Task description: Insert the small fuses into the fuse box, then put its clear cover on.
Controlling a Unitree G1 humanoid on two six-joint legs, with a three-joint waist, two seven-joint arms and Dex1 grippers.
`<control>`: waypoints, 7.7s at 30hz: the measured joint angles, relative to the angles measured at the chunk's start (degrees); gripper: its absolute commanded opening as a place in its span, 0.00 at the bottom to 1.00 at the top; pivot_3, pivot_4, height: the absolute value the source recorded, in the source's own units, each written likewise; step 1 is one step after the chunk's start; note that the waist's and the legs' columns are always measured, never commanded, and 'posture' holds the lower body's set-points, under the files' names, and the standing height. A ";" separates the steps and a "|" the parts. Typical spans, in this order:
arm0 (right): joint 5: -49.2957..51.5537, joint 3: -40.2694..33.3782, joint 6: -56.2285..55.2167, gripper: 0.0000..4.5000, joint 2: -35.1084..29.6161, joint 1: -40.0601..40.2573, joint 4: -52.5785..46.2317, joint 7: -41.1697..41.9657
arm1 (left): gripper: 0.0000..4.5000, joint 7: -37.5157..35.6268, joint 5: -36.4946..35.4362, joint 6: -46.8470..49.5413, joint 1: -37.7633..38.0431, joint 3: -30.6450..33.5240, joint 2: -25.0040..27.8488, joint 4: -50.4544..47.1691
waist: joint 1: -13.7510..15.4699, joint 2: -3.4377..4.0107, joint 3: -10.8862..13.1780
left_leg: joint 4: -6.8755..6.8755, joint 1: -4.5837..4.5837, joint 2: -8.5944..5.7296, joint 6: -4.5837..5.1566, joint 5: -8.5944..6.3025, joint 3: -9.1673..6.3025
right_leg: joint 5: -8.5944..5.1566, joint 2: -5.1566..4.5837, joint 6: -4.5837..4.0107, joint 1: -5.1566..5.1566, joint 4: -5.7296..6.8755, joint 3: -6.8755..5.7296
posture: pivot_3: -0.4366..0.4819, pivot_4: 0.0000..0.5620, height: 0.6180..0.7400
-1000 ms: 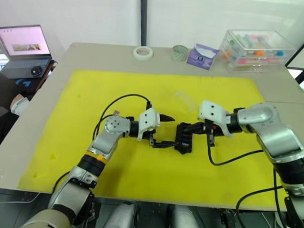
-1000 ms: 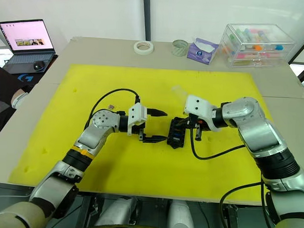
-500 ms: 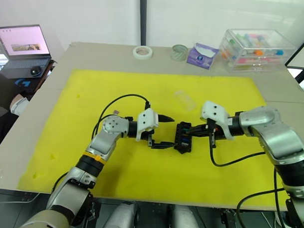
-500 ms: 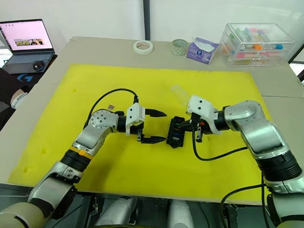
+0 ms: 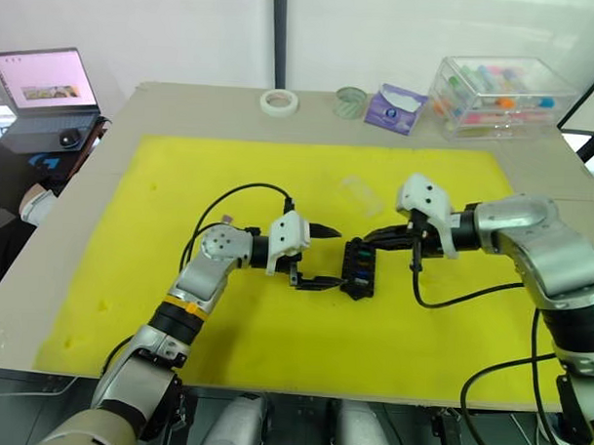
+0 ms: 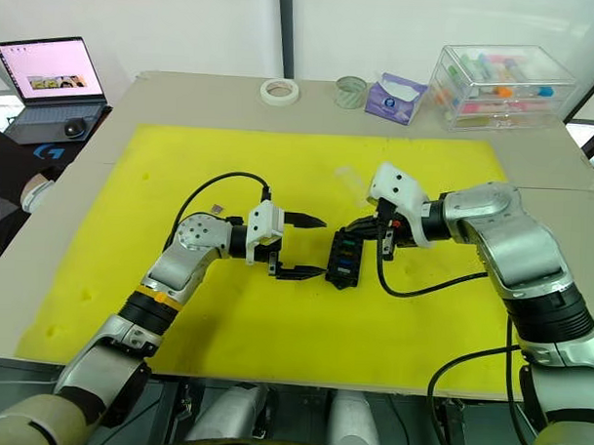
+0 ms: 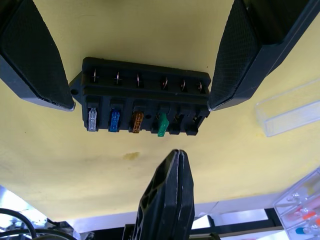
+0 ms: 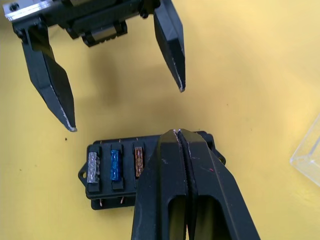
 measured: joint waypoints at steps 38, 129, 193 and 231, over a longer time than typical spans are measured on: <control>6.34 -23.95 -9.02 0.88 -5.52 16.19 -6.57 -2.71 | 1.00 -0.83 -12.54 18.43 10.09 21.60 27.81 -18.61 | 0.00 0.18 0.19 | -0.09 -0.01 0.05 0.00 0.00 -0.01 | 0.00 0.03 0.00 -0.04 -0.01 0.04 | 0.48 0.27 1.00; 9.28 -3.96 -0.05 0.99 9.92 0.87 -20.11 -19.82 | 1.00 45.15 -48.09 84.45 -10.07 49.84 18.06 27.36 | -1.35 0.14 0.19 | -0.02 0.02 -0.08 -0.03 0.01 -0.13 | -0.01 -0.01 -0.01 -0.13 0.23 0.09 | 0.48 0.27 1.00; 11.75 -4.72 3.33 1.00 9.97 0.04 -20.95 -22.03 | 0.10 30.65 -27.21 76.35 -16.72 43.16 15.77 36.95 | -1.42 0.17 0.16 | -0.01 0.02 -0.12 -0.02 0.01 -0.15 | -0.01 -0.02 -0.01 -0.11 0.24 0.08 | 0.48 0.27 1.00; 33.21 -19.71 16.80 1.00 6.29 -0.69 -11.68 -19.16 | 0.01 12.71 -40.97 69.33 -4.87 32.39 16.01 -22.76 | -1.40 0.15 0.21 | -0.04 -0.04 -0.04 -0.02 0.01 -0.09 | -0.01 -0.02 -0.01 -0.09 0.06 0.11 | 0.48 0.27 1.00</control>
